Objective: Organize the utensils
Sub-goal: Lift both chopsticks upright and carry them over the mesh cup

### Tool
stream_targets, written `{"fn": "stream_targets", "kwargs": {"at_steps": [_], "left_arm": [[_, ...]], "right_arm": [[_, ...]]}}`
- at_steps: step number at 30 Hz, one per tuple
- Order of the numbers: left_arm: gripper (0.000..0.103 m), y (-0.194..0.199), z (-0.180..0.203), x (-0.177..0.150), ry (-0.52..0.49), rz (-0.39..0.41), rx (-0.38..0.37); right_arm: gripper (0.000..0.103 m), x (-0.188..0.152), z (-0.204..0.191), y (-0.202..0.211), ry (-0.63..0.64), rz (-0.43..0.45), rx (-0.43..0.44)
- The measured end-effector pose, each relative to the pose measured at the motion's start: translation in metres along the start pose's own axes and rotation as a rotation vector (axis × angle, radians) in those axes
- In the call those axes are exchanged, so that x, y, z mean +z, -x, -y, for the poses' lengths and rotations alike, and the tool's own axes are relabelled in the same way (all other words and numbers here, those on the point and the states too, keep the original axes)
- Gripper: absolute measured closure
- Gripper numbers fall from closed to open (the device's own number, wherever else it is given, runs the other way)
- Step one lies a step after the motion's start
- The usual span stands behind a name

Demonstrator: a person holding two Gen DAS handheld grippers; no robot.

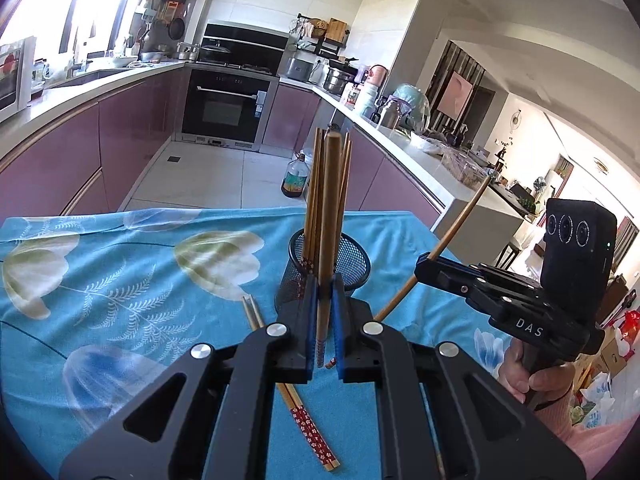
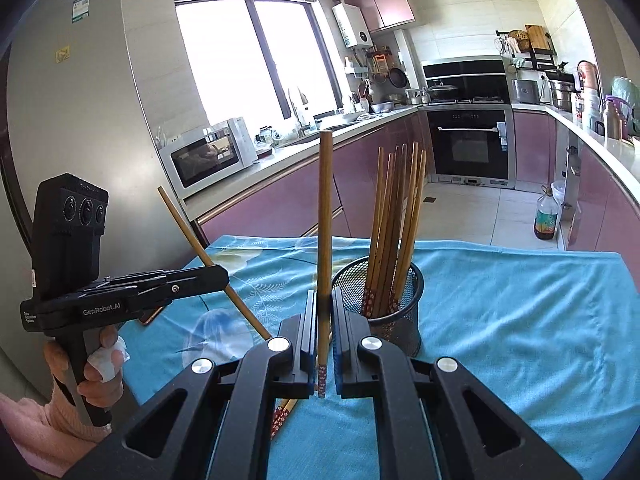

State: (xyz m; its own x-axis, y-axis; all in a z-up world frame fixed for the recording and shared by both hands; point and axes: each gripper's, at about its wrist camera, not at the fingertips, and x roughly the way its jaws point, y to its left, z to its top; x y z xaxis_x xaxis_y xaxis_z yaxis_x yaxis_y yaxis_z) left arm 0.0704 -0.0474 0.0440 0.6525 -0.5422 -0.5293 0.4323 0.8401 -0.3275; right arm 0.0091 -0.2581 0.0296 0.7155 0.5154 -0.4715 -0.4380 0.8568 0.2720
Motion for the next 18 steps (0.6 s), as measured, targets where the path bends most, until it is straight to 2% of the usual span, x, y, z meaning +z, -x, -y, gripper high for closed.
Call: {"fn": "stream_targets", "kwargs": {"at_steps": [18], "left_arm": [[0.095,0.005,0.023,0.049,-0.065,0.097,-0.005]], "right_arm": [[0.097,0.041,0.001,0.018,0.064,0.107,-0.038]]}}
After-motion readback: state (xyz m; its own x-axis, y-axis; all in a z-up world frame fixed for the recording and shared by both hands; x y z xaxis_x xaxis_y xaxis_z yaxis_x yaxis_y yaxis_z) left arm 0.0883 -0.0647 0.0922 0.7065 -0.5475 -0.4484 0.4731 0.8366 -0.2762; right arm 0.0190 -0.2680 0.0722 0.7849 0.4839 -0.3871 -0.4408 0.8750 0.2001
